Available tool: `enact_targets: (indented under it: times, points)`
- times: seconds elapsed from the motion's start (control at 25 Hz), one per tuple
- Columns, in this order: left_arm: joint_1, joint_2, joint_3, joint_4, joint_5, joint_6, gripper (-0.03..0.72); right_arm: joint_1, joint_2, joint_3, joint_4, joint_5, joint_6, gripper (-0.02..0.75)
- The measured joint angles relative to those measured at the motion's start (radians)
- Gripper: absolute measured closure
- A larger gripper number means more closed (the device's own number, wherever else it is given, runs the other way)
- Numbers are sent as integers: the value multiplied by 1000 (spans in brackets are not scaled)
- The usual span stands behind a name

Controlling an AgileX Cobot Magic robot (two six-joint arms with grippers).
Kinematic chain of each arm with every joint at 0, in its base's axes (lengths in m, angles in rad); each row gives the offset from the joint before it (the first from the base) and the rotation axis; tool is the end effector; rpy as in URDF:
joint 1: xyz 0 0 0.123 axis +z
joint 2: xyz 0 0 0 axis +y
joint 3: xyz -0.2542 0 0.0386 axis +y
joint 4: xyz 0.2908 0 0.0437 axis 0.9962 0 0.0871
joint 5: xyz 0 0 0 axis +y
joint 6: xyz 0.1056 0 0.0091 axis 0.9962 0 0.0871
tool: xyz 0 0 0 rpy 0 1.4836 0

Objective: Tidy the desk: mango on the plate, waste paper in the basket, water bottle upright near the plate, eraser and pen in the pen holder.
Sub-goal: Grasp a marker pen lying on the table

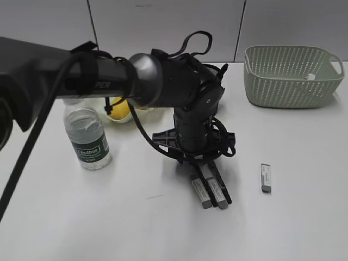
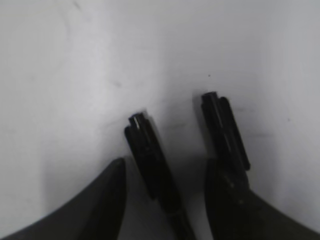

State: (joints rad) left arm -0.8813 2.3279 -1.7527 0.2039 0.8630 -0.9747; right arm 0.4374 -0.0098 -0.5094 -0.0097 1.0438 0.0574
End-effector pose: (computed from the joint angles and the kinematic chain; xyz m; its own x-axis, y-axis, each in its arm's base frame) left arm 0.3270 -0.3709 0.0577 -0.9645 0.0121 -0.2637 0.0317 0.9970 -0.0702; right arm 0.0658 0.0298 0.2963 -0.4050 -0.1314 -0.9048 -0.3960 0.9172 0.0440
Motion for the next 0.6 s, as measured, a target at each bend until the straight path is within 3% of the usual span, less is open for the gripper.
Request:
enact_targets:
  times: [0.12,0.32,0.6]
  points:
    - [0,3,-1,-1,-1,-6,368,0,0,0,0,0,0,442]
    - [4,4,-1,2,-20,-10,578,0,0,0,0,0,0,444]
    - [4,-38,0,45,-108,-24,577,0,0,0,0,0,0,444]
